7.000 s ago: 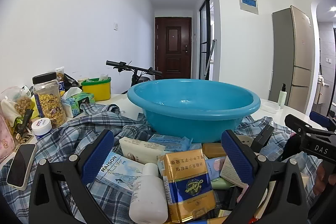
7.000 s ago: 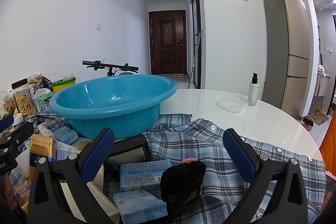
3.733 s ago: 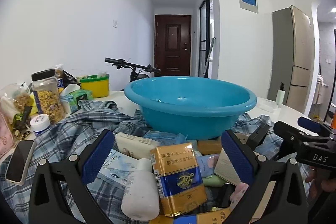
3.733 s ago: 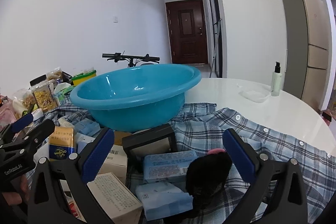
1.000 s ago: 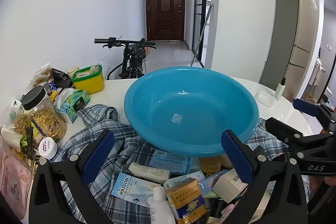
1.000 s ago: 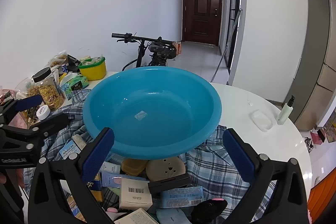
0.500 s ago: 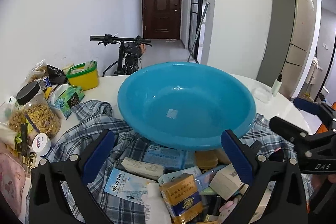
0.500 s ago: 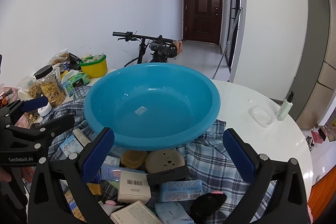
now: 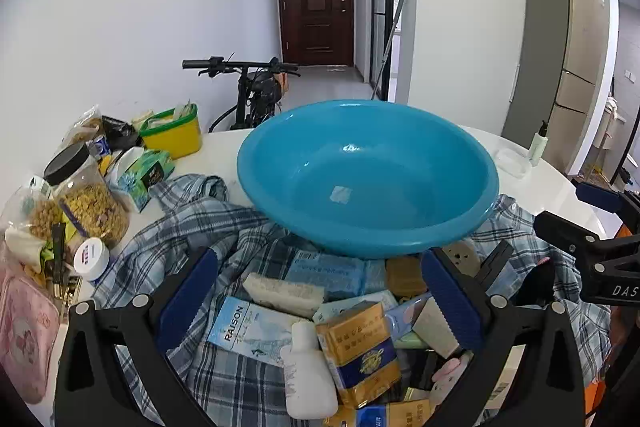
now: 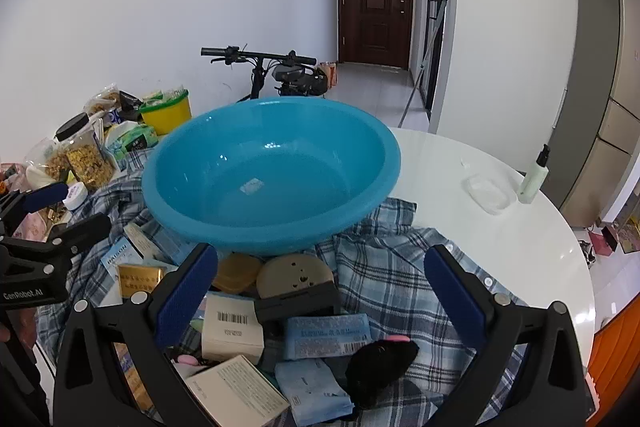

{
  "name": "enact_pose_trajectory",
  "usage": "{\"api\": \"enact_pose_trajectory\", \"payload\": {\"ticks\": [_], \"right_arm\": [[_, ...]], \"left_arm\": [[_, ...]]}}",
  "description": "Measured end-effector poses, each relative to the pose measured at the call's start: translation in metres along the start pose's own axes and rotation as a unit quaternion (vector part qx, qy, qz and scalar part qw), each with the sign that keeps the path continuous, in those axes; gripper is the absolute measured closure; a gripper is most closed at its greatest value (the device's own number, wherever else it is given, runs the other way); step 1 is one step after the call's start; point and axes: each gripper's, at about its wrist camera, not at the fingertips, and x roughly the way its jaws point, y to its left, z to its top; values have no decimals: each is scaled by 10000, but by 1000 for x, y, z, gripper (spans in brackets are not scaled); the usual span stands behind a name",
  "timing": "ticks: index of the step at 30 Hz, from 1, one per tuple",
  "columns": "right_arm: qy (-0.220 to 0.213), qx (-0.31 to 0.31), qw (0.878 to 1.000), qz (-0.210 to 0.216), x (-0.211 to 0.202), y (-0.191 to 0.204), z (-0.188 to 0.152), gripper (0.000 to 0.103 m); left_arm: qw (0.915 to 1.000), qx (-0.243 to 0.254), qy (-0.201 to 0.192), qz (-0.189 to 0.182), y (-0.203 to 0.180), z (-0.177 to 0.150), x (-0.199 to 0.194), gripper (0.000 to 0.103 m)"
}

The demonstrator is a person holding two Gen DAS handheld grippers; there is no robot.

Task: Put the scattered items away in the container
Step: 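Lower the left gripper toward the gold-and-blue box among the items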

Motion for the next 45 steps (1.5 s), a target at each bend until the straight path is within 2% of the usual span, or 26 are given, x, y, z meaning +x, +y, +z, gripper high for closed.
{"api": "enact_pose_trajectory", "payload": {"ticks": [19,33,35,37,39,41,45], "right_arm": [[584,-25,9982,104,26,-7,-41,0],[717,35,9973,156,35,-9,-48,0],[724,60,9972,153,35,-10,-49,0],[729,80,9972,143,35,-11,-49,0],[730,104,9972,133,35,-14,-50,0],[728,131,9972,123,34,-16,-50,0],[748,187,9970,108,35,-18,-51,0]], "left_arm": [[9962,-150,802,-307,-3,-45,42,0],[9961,216,833,-174,-24,-52,57,0],[9962,242,814,-184,-25,-53,60,8],[9963,180,814,-220,-23,-53,63,34],[9956,44,797,-486,-17,-54,66,41],[9942,-65,816,-691,-13,-54,68,45],[9951,237,700,-650,-15,-51,62,45]]}}
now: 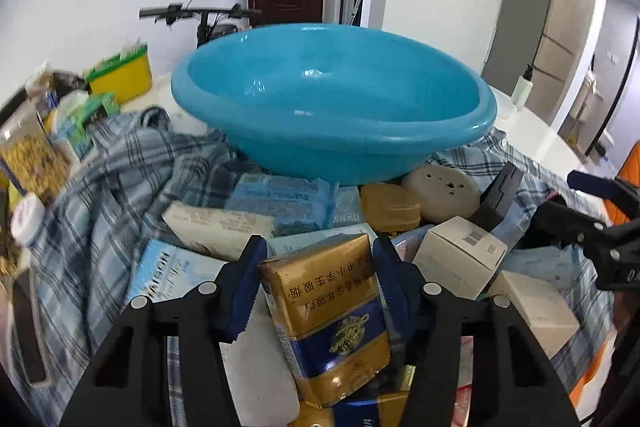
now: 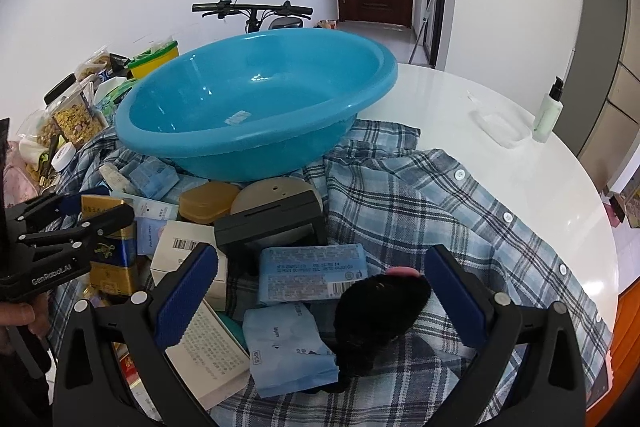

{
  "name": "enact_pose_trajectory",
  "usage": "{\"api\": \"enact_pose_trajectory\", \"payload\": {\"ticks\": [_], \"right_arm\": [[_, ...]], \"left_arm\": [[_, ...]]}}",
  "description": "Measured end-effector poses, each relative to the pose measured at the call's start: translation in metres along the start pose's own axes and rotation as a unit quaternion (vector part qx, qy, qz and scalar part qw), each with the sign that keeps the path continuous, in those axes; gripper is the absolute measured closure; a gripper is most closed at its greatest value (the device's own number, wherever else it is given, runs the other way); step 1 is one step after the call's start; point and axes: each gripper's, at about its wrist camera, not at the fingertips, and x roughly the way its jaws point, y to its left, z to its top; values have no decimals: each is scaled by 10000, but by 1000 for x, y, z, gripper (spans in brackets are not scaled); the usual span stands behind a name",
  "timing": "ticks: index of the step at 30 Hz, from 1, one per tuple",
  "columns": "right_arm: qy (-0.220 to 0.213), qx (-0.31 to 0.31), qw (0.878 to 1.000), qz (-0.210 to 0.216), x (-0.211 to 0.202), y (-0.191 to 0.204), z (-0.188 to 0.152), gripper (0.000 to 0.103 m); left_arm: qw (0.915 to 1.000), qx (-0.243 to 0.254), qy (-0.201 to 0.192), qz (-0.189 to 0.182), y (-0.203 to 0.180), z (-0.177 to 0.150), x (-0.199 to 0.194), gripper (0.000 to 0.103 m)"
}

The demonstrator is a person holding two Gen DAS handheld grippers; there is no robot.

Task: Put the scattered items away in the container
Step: 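Lower the left gripper toward the gold-and-blue box among the items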

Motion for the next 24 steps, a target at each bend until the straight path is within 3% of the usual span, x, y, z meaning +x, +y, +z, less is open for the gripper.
{"api": "enact_pose_trajectory", "payload": {"ticks": [10,18,20,22,24], "right_arm": [[37,-46,10000,51,2,4,-3,0],[81,-14,9999,58,5,6,-4,0],[94,-51,9999,70,6,8,-4,0],[89,-61,9999,79,5,9,-4,0],[85,-66,9999,79,5,10,-4,0]], "left_arm": [[9992,396,4,12,-2,5,-11,46],[9976,551,426,23,-2,0,6,45],[9974,532,475,132,-3,-1,9,43],[9969,532,451,376,-5,-2,10,27],[9956,586,331,655,-9,-4,5,23]]}}
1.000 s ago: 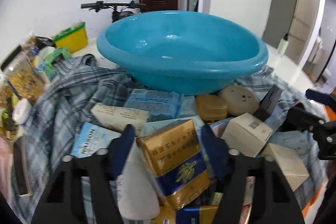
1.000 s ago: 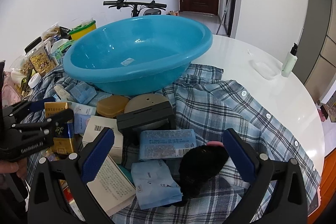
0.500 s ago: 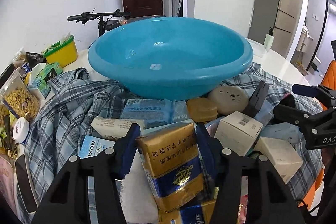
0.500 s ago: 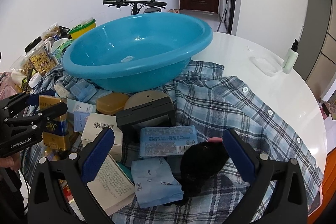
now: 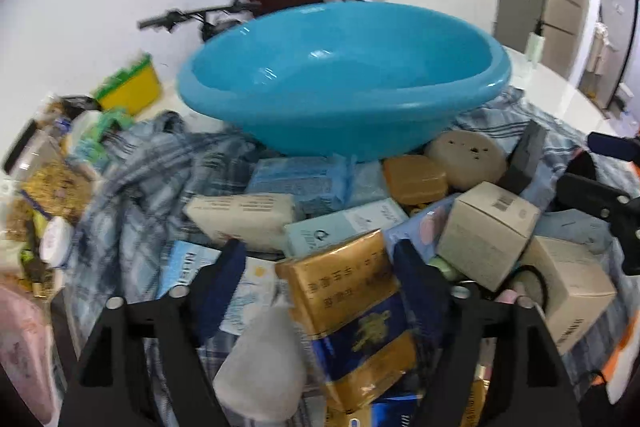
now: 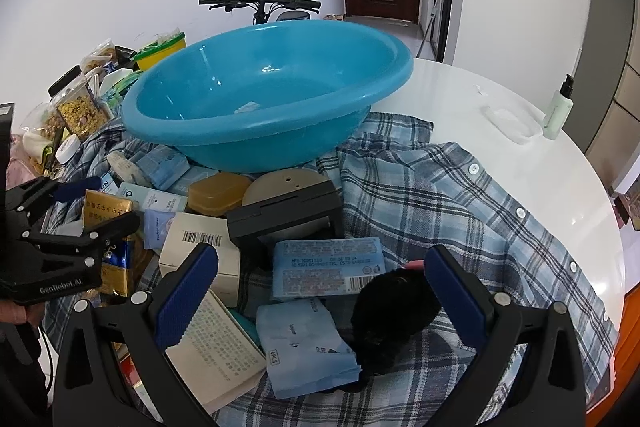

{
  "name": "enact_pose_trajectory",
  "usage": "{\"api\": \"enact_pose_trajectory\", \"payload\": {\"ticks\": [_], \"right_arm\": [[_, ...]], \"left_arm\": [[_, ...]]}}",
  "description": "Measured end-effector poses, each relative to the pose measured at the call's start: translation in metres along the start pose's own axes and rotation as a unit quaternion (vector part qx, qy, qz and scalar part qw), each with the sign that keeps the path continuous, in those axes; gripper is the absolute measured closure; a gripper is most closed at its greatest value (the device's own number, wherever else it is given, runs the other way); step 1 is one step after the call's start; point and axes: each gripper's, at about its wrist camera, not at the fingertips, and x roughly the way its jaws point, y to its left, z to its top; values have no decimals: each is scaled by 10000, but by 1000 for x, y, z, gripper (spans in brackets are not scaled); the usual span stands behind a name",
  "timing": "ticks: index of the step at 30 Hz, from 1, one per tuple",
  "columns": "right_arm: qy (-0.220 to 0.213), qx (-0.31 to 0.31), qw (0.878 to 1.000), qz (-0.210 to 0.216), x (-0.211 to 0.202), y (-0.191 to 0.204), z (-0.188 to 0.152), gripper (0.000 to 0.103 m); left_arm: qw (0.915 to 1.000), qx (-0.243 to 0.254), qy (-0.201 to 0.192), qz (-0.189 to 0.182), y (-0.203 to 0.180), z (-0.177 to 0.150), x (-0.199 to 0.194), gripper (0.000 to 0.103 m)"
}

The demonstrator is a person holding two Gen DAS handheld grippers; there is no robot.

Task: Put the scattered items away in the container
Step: 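Lower the left gripper toward the gold-and-blue box among the items, then close the left gripper on the gold-and-blue box and lift it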

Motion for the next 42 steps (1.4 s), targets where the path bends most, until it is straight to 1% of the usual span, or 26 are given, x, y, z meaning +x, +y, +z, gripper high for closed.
{"api": "enact_pose_trajectory", "payload": {"ticks": [3,4,8,14,15,16,18,25,30,31,33,34,35,37,42], "right_arm": [[11,7,10000,-8,1,-1,0,0],[21,-3,10000,-7,2,0,0,0],[85,-145,9999,-11,5,2,1,0],[258,-489,9982,218,16,6,13,0],[282,-533,9979,222,19,7,16,0],[313,-572,9977,202,22,7,17,0],[372,-623,9972,160,29,7,20,0],[535,-697,9960,164,45,10,21,0],[535,-627,9965,152,50,8,21,0],[522,-635,9965,144,50,9,21,1],[464,-654,9965,230,47,10,21,14],[443,-633,9966,300,46,11,20,23],[420,-599,9968,333,44,12,20,28],[342,-566,9973,322,41,13,20,34],[217,-402,9986,271,34,11,18,34]], "left_arm": [[9995,19,-127,304,-6,-5,-8,21],[9994,36,-138,325,-6,-7,-9,21],[9995,90,-54,284,-13,-16,-6,21],[9996,143,-12,245,-20,-19,3,21],[9997,123,-15,198,-19,-19,5,24],[9998,109,-4,166,-18,-19,6,32],[10000,75,14,57,-17,-19,6,43],[9998,42,-91,-175,-14,-15,3,46],[9994,-55,-189,-278,-9,-13,-1,47],[9993,-90,-202,-308,-7,-13,-1,47],[9990,-165,-224,-362,-5,-12,-3,48],[9987,-206,-244,-385,-4,-12,-4,48],[9986,-230,-262,-397,-3,-12,-5,48],[9982,-274,-332,-413,-1,-11,-8,49],[9965,-402,-533,-499,3,-9,-20,49]]}}
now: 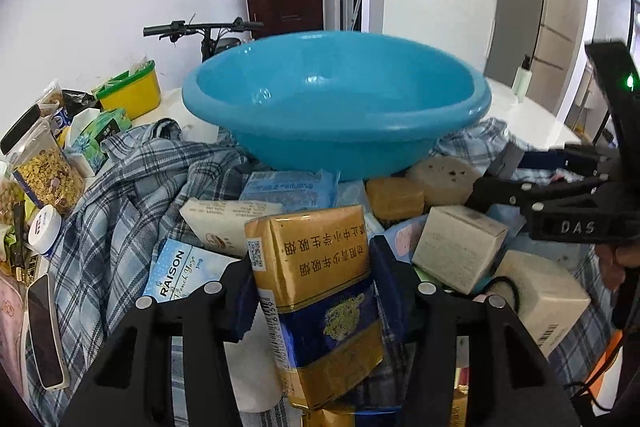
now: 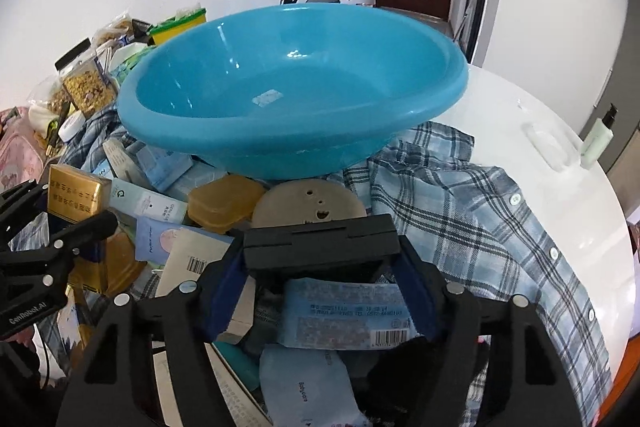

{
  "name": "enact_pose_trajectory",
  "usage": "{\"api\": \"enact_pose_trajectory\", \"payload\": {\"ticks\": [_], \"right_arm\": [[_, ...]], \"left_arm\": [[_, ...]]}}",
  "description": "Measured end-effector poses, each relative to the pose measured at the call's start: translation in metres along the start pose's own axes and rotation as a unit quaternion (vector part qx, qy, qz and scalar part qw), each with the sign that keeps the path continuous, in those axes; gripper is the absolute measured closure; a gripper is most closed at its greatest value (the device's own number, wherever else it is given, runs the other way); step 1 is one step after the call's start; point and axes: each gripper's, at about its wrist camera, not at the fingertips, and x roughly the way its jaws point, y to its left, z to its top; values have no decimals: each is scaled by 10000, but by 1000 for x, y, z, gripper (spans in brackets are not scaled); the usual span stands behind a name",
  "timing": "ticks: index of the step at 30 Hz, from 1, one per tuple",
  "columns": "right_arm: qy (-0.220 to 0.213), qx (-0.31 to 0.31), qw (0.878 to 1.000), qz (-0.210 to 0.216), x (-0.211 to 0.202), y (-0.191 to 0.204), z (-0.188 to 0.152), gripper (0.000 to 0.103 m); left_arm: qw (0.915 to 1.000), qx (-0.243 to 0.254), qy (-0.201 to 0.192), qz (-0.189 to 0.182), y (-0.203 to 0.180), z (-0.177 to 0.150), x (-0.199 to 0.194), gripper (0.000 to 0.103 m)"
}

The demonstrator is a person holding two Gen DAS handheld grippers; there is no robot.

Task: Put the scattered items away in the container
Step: 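Close the left gripper on the gold-and-blue box and lift it, then carry the gold-and-blue box with the left gripper over the blue basin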

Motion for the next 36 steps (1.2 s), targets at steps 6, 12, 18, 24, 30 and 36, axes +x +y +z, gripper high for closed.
{"api": "enact_pose_trajectory", "payload": {"ticks": [6,12,18,24,30,36], "right_arm": [[-477,285,9984,-49,-22,-4,-3,34],[-1118,241,9932,-221,-53,1,1,34],[-1400,232,9896,-242,-76,10,3,34],[-1784,216,9833,-291,-104,20,9,34],[-2113,134,9769,-292,-129,34,13,34],[-2262,192,9731,-386,-145,40,14,34]], "left_arm": [[9996,-96,-255,-17,2,5,-13,51],[9980,-133,-619,-81,0,6,-28,51],[9927,-184,-1192,-61,1,11,-56,51],[9859,-188,-1652,164,0,28,-90,51],[9821,-312,-1853,101,1,34,-112,51],[9811,-297,-1885,332,-2,36,-125,51]]}}
